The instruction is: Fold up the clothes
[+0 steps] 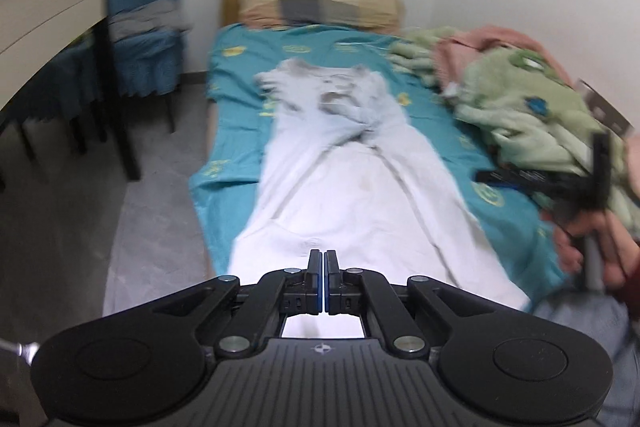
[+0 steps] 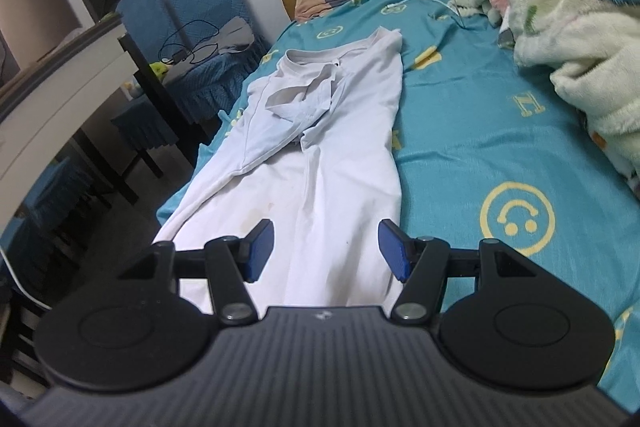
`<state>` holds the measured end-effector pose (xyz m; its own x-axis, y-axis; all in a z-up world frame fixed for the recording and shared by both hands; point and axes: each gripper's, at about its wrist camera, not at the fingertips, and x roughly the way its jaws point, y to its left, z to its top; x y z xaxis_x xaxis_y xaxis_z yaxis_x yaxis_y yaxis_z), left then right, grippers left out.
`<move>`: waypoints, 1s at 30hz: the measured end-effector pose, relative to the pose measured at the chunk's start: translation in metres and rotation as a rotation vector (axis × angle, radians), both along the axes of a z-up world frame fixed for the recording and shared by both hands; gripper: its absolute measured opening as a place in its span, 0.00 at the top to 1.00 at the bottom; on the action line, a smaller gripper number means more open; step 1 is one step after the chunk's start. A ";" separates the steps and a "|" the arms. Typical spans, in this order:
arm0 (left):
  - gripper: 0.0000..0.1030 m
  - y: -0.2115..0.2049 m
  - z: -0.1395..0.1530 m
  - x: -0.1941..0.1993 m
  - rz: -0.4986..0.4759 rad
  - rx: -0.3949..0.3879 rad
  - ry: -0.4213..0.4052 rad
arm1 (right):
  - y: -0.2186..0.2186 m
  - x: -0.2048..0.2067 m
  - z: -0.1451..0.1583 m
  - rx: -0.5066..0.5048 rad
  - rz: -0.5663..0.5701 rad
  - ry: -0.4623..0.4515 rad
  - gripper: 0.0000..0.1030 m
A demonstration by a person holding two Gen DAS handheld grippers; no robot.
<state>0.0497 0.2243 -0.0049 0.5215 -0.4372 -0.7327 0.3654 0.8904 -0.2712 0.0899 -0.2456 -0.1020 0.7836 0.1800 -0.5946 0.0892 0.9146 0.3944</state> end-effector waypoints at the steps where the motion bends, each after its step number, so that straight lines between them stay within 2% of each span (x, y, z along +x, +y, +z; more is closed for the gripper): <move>1: 0.98 0.005 -0.004 0.004 0.030 -0.016 0.025 | -0.001 -0.001 -0.001 0.009 0.000 0.002 0.41; 3: 0.92 0.015 -0.012 0.013 0.089 -0.048 0.074 | -0.004 -0.004 -0.002 0.028 0.002 0.007 0.41; 4: 0.80 0.023 -0.018 0.018 0.122 -0.068 0.104 | -0.004 -0.005 -0.001 0.034 0.002 0.006 0.41; 5: 0.61 0.036 -0.030 0.023 0.162 -0.094 0.144 | -0.005 -0.005 -0.001 0.041 0.001 0.005 0.40; 7: 0.41 0.060 -0.055 0.028 0.226 -0.132 0.224 | -0.006 -0.003 -0.001 0.056 0.000 0.008 0.40; 9: 0.37 0.082 -0.083 0.030 0.271 -0.180 0.305 | -0.006 0.000 -0.004 0.079 0.008 0.020 0.40; 11: 0.27 0.100 -0.111 0.026 0.309 -0.246 0.372 | -0.002 0.003 -0.007 0.094 0.021 0.037 0.40; 13: 0.24 0.114 -0.139 0.022 0.338 -0.298 0.420 | 0.002 0.006 -0.009 0.096 0.034 0.050 0.40; 15: 0.24 0.127 -0.166 0.019 0.363 -0.347 0.466 | 0.007 0.009 -0.011 0.094 0.046 0.060 0.40; 18: 0.33 0.132 -0.190 0.019 0.357 -0.406 0.505 | 0.008 0.013 -0.014 0.098 0.043 0.076 0.40; 19: 0.43 0.130 -0.192 0.020 0.337 -0.409 0.499 | 0.009 0.015 -0.015 0.099 0.042 0.081 0.40; 20: 0.58 0.128 -0.193 0.021 0.317 -0.407 0.488 | 0.009 0.016 -0.016 0.100 0.041 0.087 0.40; 21: 0.66 0.123 -0.190 0.022 0.294 -0.396 0.470 | 0.009 0.018 -0.017 0.102 0.040 0.092 0.40; 22: 0.79 0.116 -0.185 0.025 0.269 -0.383 0.452 | 0.010 0.019 -0.018 0.103 0.039 0.097 0.40; 23: 0.91 0.109 -0.178 0.026 0.242 -0.358 0.433 | 0.010 0.021 -0.019 0.104 0.038 0.103 0.40; 26: 0.96 0.085 -0.150 0.027 0.162 -0.221 0.353 | 0.009 0.022 -0.020 0.115 0.031 0.113 0.40; 30: 0.97 0.049 -0.102 0.023 0.058 -0.021 0.248 | 0.003 0.018 -0.018 0.135 0.014 0.105 0.40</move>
